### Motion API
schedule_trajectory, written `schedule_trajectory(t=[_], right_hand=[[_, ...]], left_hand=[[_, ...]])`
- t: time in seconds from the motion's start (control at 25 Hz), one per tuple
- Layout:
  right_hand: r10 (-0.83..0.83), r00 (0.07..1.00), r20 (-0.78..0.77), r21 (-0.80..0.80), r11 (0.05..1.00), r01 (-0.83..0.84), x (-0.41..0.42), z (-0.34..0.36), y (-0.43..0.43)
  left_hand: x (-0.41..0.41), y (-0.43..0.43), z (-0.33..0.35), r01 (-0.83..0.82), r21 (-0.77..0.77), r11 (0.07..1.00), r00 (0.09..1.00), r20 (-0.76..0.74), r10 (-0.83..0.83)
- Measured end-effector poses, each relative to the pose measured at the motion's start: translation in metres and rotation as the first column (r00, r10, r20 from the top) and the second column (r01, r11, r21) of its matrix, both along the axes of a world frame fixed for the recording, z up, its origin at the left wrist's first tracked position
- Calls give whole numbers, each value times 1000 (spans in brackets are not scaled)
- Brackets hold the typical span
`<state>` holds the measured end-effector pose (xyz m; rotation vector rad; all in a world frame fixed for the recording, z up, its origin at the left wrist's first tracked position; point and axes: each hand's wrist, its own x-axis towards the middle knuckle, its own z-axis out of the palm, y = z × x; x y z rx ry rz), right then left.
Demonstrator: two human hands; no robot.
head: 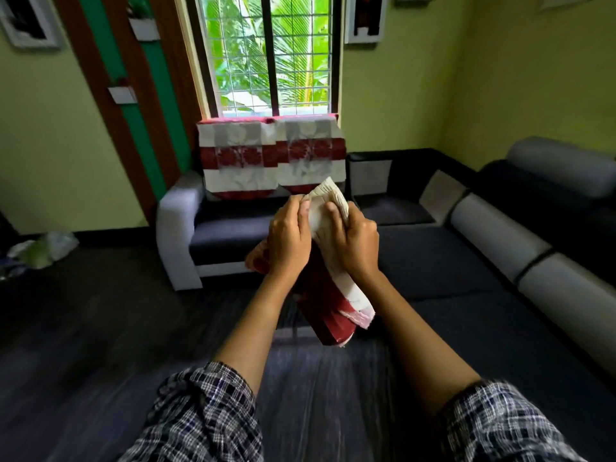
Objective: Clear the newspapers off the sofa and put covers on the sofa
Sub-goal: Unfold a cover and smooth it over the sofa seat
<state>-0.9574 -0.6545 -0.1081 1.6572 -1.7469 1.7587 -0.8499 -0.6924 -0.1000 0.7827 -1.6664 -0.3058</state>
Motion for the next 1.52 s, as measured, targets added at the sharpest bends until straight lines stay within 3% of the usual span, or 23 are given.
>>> schedule_trajectory(t=[0.28,0.44,0.64,0.76,0.88,1.08,1.28,1.44,1.52], right_hand=[[30,999,22,50,998,-31,-28,10,-167],[38,999,-8,84,996,-37,-55,-3,-252],[-36,997,-71,84,996,42,-99,-7,-382],[-71,997,5,93,993,70,-123,-2,-455],[-38,987,156,156,988,13,-151,-2,-519],[35,986,165,158,985,-61,-199,-8,-617],[9,989,146,132,991,-29,-256,-16,-721],[109,985,132,5,994,-111,-307,-7,-788],[179,972,150,39,982,-187,-331,-1,-819]], left_hand=[[-17,-165,-3,-53,-43,998,992,111,57],[-46,-264,-9,-59,51,997,995,80,55],[-100,-404,-11,95,259,961,995,-47,-85],[-128,-485,-1,234,337,912,970,-144,-196],[-156,-549,-1,272,317,909,960,-152,-235],[-203,-646,-12,257,276,926,966,-98,-238],[-258,-746,-13,38,140,989,999,-34,-34],[-301,-811,4,209,253,945,978,-40,-206],[-315,-839,7,329,309,893,944,-67,-325]])
